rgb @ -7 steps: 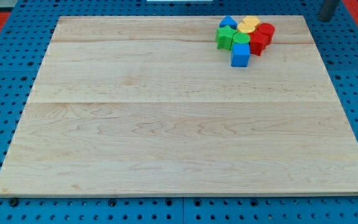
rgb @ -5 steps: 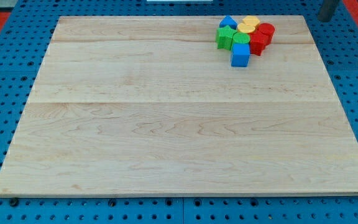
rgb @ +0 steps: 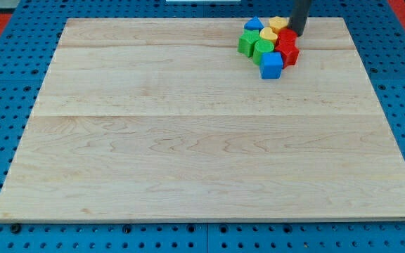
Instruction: Seperate the red star and blue cube
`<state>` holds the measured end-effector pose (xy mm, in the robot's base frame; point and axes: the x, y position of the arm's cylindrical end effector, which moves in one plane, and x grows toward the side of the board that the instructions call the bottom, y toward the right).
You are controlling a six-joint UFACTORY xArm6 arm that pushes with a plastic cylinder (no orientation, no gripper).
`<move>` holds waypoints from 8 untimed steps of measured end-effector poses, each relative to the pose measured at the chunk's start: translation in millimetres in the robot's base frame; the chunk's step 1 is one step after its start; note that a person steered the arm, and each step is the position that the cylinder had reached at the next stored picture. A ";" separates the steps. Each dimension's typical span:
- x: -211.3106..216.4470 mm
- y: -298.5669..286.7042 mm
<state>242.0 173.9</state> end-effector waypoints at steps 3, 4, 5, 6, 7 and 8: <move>94.9 -19.2; 117.8 -46.9; 138.2 -66.8; 148.8 -66.4; 150.7 -59.0; 162.8 -38.9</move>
<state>404.9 134.9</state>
